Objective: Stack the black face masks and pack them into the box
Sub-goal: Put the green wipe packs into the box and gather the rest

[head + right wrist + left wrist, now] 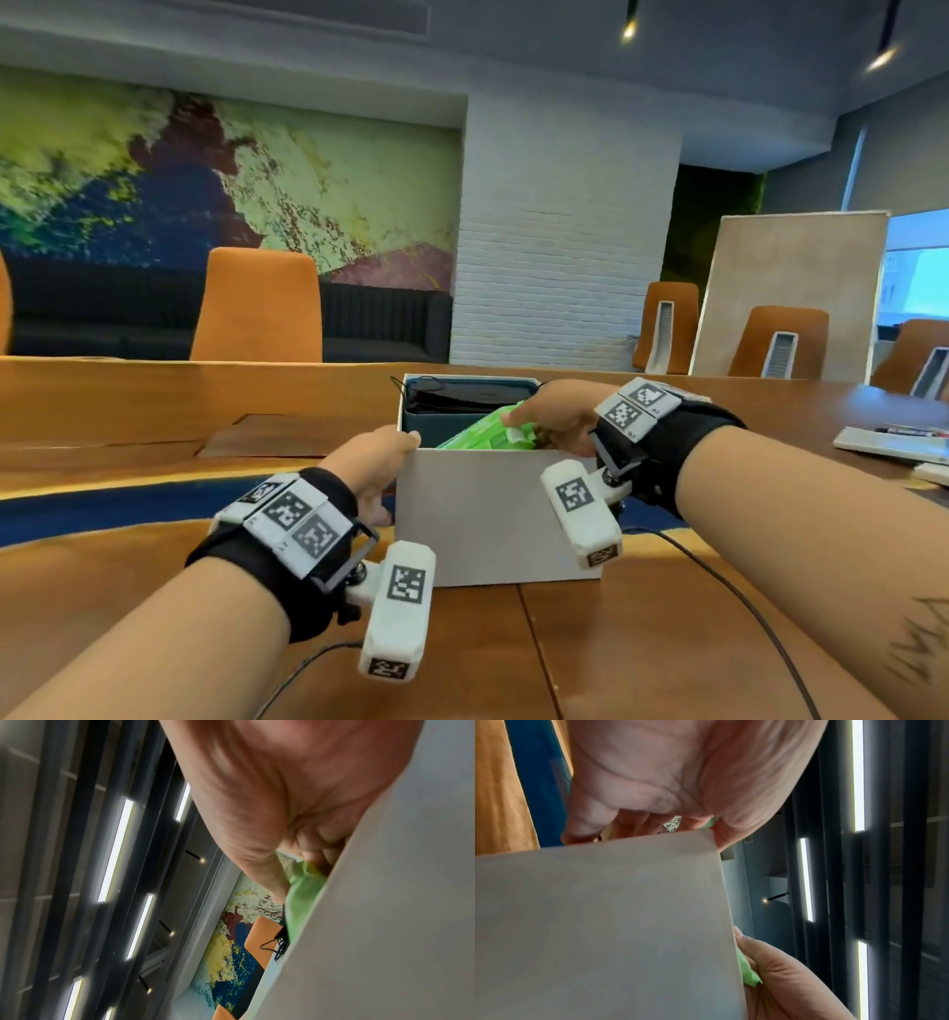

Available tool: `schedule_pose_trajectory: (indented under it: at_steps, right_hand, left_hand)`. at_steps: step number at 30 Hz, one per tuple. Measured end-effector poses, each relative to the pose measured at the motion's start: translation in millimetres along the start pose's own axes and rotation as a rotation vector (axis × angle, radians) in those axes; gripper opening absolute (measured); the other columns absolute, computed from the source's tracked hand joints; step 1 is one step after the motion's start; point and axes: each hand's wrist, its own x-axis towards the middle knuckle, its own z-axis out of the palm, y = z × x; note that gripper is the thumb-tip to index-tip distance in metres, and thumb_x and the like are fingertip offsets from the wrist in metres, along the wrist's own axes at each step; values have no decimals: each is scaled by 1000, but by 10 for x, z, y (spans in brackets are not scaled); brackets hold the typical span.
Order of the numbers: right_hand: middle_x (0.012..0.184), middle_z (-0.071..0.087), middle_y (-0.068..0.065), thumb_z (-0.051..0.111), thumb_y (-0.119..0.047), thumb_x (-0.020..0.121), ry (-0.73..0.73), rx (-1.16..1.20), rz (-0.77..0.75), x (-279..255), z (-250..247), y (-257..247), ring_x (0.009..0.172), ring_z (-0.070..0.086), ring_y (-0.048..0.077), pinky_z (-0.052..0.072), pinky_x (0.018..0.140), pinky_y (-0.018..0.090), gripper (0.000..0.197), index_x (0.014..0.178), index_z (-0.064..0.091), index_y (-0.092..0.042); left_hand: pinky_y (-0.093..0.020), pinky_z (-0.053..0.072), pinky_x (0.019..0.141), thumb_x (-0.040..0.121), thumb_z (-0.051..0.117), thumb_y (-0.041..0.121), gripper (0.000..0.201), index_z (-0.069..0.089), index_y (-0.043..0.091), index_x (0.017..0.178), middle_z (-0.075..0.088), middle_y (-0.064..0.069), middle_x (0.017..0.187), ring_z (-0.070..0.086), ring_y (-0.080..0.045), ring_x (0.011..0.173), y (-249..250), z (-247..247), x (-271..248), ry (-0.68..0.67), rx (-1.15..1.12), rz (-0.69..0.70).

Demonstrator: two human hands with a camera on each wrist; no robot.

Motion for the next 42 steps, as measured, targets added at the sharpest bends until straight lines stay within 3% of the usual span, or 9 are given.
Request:
schedule_pose_trajectory:
  at_steps: [3, 6, 9, 11, 19, 25, 31, 37, 42]
  right_hand:
    - [99, 65, 12, 66, -32, 88, -12, -156, 49, -16, -21, -39, 90, 63, 29, 50, 87, 35, 34, 103, 61, -1]
    - [102, 69, 11, 63, -32, 90, -47, -296, 70, -39, 4, -59, 93, 66, 26, 51, 92, 35, 32, 107, 64, -5]
    - [93, 65, 5, 62, -27, 90, 2, -615, -27, -122, 73, -99, 78, 61, 19, 48, 74, 29, 18, 94, 68, -11]
    - [97, 60, 5, 60, -20, 91, -12, -647, -56, -114, 92, -103, 83, 56, 20, 45, 74, 29, 22, 108, 67, -8]
    - [105, 71, 13, 61, -25, 92, -3, -88, 63, -97, 40, -24, 94, 66, 25, 51, 96, 39, 34, 115, 62, 0]
    - [123, 60, 19, 59, -13, 93, 30, 243, -159, -281, -70, 23, 115, 59, 27, 48, 98, 33, 36, 124, 54, 4]
    - [101, 62, 13, 55, -13, 95, 166, 295, -367, -676, -389, 255, 89, 61, 18, 53, 78, 21, 31, 120, 55, 5]
    - [94, 65, 10, 60, -18, 93, 359, 150, -350, -1060, -868, 750, 83, 64, 17, 56, 79, 28, 11, 99, 63, -9]
    - [87, 58, 8, 55, -16, 95, 389, 153, -124, -1358, -1270, 1248, 77, 57, 18, 48, 69, 27, 7, 96, 58, -10]
  left_hand:
    - [-49, 40, 98, 102, 38, 28, 17, 43, 19, 117, 52, -11, 107, 49, -26, 107, -42, -27, -3, -44, 0, 16]
    - [-56, 36, 104, 102, 36, 33, 33, 40, 22, 133, 52, -10, 120, 47, -28, 116, -82, -53, 41, -66, 13, 47]
    - [-58, 36, 104, 102, 35, 36, 39, 36, 24, 139, 51, -11, 126, 47, -30, 118, -109, -57, 63, -88, 7, 56]
    - [-57, 37, 103, 103, 34, 37, 38, 36, 23, 138, 51, -12, 126, 47, -31, 118, -121, -55, 64, -89, -1, 57]
    - [-55, 37, 102, 102, 37, 35, 36, 38, 21, 135, 52, -10, 116, 47, -30, 117, -106, -68, 21, -94, 3, 57]
    - [-49, 41, 101, 99, 47, 24, 37, 42, 10, 133, 52, -14, 126, 48, -32, 120, 21, -88, -37, -25, 99, 68]
    - [-32, 37, 94, 94, 55, 11, 51, 38, 18, 142, 43, -9, 143, 45, -22, 118, 156, 165, -271, 132, 339, 423]
    - [-18, 41, 65, 91, 58, 20, 18, 61, 25, 107, 62, 3, 103, 55, -7, 87, 306, 796, -638, 27, 404, 691]
    - [-30, 49, 79, 93, 56, 26, 12, 62, 21, 102, 61, -2, 99, 59, -14, 88, 191, 1470, -745, -332, 464, 469]
